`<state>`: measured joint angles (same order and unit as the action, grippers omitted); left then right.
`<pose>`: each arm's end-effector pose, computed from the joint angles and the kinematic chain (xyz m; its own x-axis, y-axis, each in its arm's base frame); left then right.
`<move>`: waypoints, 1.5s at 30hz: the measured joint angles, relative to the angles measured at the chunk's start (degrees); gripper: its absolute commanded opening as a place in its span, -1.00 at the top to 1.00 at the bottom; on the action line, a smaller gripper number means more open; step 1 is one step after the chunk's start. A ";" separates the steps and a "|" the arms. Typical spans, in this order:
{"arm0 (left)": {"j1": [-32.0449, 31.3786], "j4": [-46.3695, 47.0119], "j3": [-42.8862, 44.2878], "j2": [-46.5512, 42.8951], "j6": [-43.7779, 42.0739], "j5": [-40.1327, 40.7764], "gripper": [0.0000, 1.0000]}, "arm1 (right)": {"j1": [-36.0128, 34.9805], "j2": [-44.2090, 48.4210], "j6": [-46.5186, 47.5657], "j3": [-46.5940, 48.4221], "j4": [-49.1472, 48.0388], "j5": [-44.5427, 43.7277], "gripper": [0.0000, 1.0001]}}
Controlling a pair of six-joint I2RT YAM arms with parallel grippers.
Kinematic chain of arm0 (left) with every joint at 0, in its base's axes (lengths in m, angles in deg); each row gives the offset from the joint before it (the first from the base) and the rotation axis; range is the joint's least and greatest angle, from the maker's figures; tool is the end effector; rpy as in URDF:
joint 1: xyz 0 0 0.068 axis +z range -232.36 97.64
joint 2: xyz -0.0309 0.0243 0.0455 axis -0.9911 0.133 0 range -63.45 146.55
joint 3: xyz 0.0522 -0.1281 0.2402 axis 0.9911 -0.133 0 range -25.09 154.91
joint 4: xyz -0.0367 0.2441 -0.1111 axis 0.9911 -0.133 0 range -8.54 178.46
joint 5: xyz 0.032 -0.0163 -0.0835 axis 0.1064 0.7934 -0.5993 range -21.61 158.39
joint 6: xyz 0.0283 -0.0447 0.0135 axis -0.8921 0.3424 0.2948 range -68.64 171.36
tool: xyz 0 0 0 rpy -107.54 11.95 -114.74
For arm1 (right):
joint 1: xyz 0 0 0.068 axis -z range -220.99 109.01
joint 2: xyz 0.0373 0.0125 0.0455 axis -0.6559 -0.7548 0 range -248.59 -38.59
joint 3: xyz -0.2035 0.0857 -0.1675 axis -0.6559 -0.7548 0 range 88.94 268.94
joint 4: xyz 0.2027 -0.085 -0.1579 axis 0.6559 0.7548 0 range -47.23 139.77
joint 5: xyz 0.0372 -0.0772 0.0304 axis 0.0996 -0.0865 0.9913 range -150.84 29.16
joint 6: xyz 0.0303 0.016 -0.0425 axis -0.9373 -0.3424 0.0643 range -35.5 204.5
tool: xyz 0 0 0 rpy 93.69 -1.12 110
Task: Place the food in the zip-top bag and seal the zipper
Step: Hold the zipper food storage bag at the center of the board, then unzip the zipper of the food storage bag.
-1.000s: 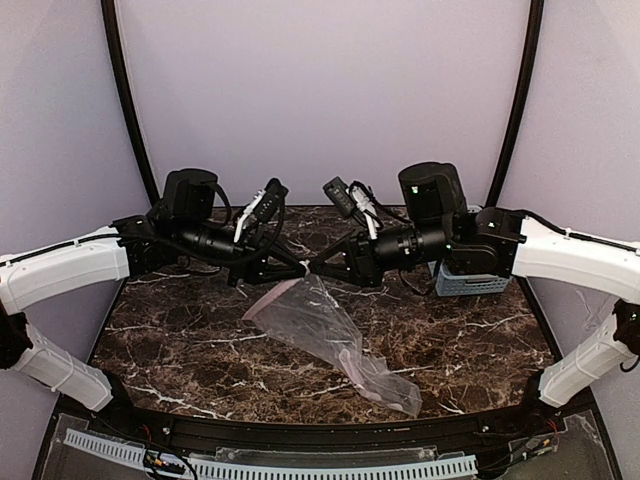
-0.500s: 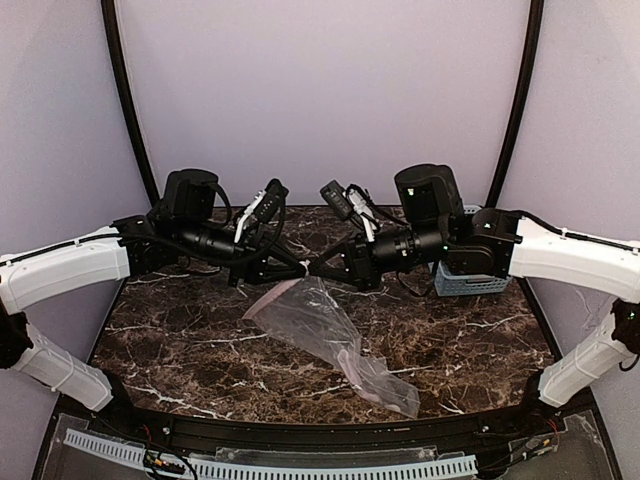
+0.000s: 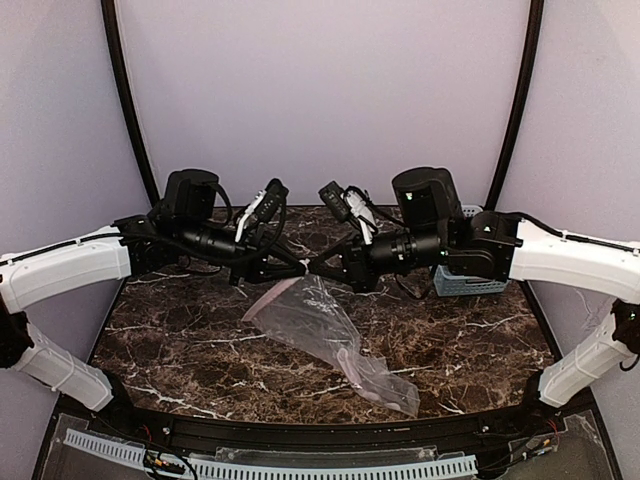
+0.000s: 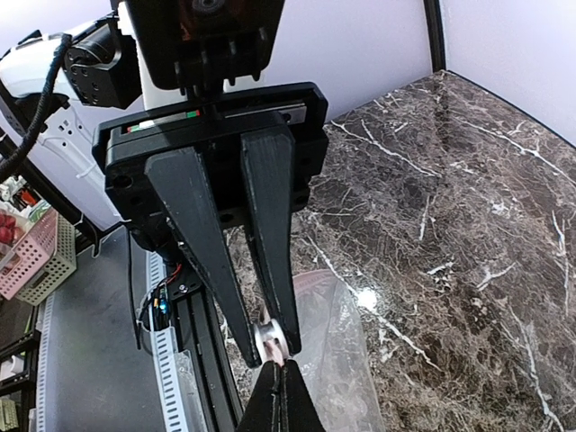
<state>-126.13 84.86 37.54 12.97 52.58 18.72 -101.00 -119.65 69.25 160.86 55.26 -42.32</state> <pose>0.2060 -0.2359 0.3428 -0.2366 0.2075 -0.9492 0.9682 -0.0315 -0.2482 0.1601 0.3006 0.3574 -0.4325 -0.2508 -0.8661 -0.8863 0.2945 0.3574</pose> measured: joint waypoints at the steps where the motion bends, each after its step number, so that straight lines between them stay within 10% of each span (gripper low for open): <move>1: 0.07 0.00 0.00 0.13 0.00 0.17 0.99 | -0.31 0.07 0.22 -0.13 -0.04 -1.42 1.00; 45: 0.15 1.31 0.24 2.12 0.02 4.09 0.99 | -3.43 1.57 1.44 -2.51 -1.60 -24.41 1.00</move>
<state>-125.97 86.18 37.78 15.09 52.60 22.81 -104.43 -118.07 70.69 158.35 53.67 -66.73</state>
